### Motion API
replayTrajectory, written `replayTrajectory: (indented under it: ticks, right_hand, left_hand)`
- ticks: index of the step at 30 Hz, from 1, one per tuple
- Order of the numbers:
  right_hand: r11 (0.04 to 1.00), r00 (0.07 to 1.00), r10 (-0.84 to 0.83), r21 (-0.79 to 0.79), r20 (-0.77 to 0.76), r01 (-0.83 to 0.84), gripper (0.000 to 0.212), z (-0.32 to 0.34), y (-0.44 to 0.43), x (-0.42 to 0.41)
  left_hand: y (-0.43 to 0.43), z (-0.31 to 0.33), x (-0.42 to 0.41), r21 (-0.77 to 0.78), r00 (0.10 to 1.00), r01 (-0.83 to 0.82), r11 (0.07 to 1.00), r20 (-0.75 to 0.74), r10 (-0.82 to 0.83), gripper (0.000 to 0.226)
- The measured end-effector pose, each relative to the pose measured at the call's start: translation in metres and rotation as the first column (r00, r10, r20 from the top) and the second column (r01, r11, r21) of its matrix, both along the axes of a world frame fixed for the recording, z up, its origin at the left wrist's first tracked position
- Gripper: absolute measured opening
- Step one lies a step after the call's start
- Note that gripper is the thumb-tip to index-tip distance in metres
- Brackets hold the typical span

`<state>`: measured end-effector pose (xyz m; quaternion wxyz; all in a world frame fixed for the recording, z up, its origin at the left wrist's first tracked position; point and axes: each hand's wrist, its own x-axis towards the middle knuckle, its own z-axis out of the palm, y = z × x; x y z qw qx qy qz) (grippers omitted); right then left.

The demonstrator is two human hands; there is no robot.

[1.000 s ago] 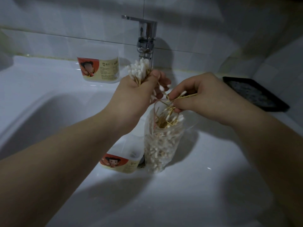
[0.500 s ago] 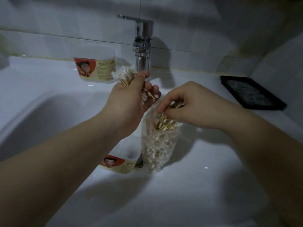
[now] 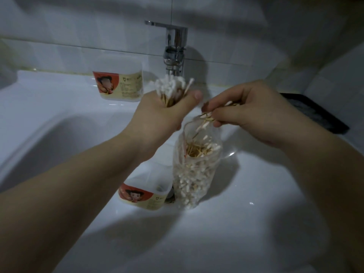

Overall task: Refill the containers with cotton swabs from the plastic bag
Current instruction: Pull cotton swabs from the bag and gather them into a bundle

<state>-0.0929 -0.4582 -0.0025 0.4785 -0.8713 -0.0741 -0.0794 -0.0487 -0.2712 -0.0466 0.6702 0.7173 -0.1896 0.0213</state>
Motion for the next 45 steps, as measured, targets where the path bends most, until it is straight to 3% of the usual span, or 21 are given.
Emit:
replayTrajectory:
  ticks: [4,14,20,23,25,29,34,45]
  right_hand:
    - [1.0,1.0,0.013,0.01,-0.002,-0.013,0.022,0.0,0.001,-0.001]
    - [0.998,1.0,-0.002,0.056,0.001,0.002,0.025,-0.001,0.001,0.001]
    - [0.993,0.999,0.024,0.113,0.021,-0.026,0.023,-0.002,0.002,0.001]
    - [0.986,0.999,0.023,0.164,0.028,-0.028,0.022,-0.003,0.003,0.003]
    - [0.974,1.0,0.02,0.226,0.013,-0.023,0.022,-0.004,0.002,0.005]
    - [0.957,1.0,-0.023,0.289,-0.004,0.023,0.019,-0.004,0.001,0.007]
    - [0.938,0.997,-0.08,0.339,0.015,0.07,0.015,-0.001,-0.003,0.009]
    - [0.953,0.998,-0.057,0.299,0.028,0.046,0.017,-0.007,0.0,0.01]
  left_hand:
    - [0.0,-0.005,-0.002,0.055,0.994,0.078,0.995,0.066,-0.082,0.024]
    - [-0.003,0.003,0.006,-0.103,0.971,-0.217,0.971,-0.129,0.204,0.022]
    - [-0.001,0.004,-0.007,0.092,0.993,0.078,0.993,0.083,-0.086,0.025]
    - [0.0,0.003,-0.009,0.178,0.98,0.179,0.968,0.053,-0.191,0.036]
    - [-0.001,0.002,-0.009,0.133,0.979,0.205,0.97,-0.006,-0.206,0.043]
    - [-0.001,0.004,-0.009,0.006,0.972,0.216,0.976,-0.097,-0.214,0.029]
    - [-0.001,0.003,-0.008,-0.004,0.958,0.241,0.97,-0.159,-0.239,0.024]
    - [0.0,0.005,-0.009,-0.108,0.933,0.274,0.956,-0.213,-0.291,0.025]
